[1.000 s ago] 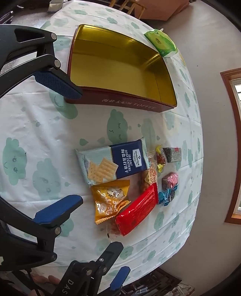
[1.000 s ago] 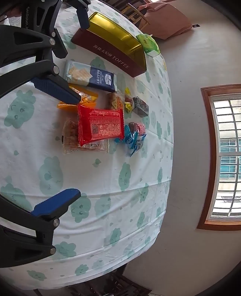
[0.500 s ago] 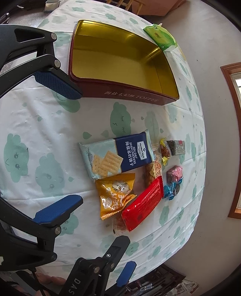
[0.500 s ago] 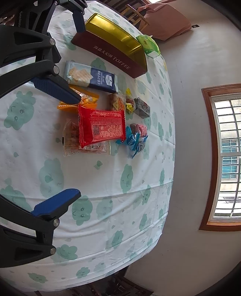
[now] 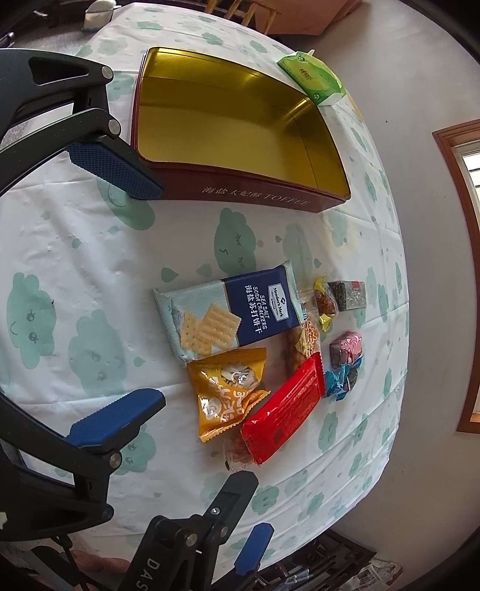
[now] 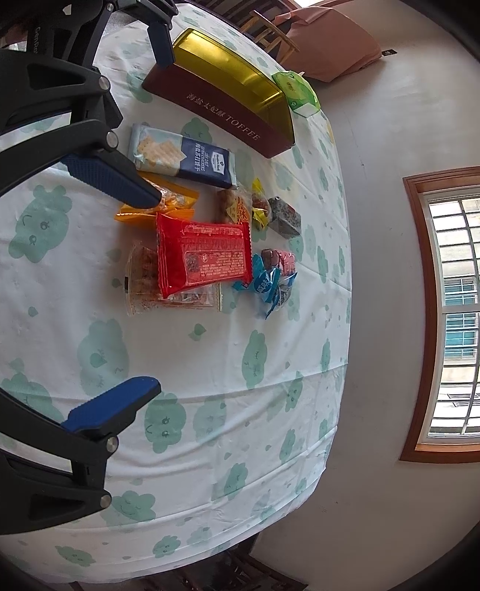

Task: Organize snacks

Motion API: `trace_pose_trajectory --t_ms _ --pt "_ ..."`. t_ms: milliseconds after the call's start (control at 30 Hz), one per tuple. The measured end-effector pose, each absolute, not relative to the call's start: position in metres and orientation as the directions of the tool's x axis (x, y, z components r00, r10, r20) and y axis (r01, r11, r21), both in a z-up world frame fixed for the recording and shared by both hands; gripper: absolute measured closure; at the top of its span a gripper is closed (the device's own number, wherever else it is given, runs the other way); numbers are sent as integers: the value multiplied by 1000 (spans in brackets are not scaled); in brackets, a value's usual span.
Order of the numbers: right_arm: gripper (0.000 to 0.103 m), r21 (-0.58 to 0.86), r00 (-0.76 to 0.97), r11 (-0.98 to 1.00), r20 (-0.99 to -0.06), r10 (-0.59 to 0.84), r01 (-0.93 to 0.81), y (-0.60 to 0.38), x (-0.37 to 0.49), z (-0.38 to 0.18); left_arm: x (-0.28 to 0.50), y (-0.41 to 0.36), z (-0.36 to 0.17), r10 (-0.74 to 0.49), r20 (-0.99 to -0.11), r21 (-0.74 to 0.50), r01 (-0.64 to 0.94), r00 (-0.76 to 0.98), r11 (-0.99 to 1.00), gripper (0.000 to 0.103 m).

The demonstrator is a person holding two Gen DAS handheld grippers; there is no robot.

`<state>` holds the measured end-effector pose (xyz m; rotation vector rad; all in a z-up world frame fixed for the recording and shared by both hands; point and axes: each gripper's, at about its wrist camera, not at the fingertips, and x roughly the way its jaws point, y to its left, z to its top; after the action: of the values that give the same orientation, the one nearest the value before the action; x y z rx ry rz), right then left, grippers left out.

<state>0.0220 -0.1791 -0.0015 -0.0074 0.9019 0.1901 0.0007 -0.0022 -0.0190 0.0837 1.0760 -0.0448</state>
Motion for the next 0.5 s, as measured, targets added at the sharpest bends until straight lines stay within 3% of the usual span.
trace_pose_trajectory --t_ms 500 --pt "8 83 596 982 -785 168 -168 -176 22 -2 3 2 -20 16 -880 54 67 474 996 1"
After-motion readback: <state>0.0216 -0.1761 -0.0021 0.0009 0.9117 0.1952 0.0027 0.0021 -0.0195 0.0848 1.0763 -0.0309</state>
